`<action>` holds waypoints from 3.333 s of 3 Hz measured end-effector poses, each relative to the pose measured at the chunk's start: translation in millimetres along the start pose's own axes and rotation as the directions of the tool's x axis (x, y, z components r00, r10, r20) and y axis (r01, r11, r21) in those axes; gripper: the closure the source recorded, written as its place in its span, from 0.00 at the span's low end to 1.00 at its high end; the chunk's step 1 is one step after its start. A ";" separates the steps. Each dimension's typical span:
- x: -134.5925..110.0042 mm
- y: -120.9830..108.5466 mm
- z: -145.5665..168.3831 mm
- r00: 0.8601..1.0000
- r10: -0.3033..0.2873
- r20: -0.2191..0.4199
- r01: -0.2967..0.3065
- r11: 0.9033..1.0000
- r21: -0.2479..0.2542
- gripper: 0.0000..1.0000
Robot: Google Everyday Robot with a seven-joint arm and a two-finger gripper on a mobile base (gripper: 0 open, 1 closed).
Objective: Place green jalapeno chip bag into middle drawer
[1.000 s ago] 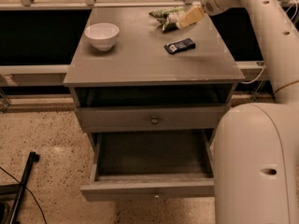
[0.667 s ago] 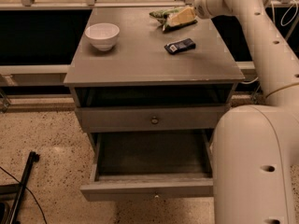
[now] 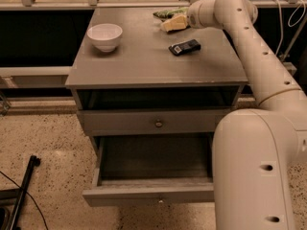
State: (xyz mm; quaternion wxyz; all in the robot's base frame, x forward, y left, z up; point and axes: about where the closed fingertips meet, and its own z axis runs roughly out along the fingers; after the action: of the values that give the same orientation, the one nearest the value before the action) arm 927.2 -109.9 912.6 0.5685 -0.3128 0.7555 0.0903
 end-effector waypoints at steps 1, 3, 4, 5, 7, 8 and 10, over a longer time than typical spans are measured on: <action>9.7 1.8 27.6 0.999 0.038 0.025 -0.039 0.999 0.033 0.00; 8.2 3.5 54.0 0.994 0.081 0.076 -0.085 0.995 0.055 0.00; 7.7 3.6 60.4 0.992 0.093 0.090 -0.098 0.993 0.058 0.00; 9.8 0.7 66.1 0.992 0.091 0.091 -0.098 0.993 0.072 0.01; 22.2 -8.2 73.5 0.994 0.090 0.067 -0.096 0.990 0.104 0.21; 28.8 -11.3 75.8 0.995 0.084 0.052 -0.090 0.989 0.113 0.45; 30.5 -15.8 74.2 0.996 0.076 0.050 -0.082 0.989 0.120 0.91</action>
Offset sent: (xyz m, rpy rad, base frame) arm 0.0399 0.0251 -0.0213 0.0764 -0.0486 -0.0649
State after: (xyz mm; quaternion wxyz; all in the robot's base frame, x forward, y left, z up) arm 991.0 -97.1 863.1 0.5996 -0.2453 0.7582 0.0737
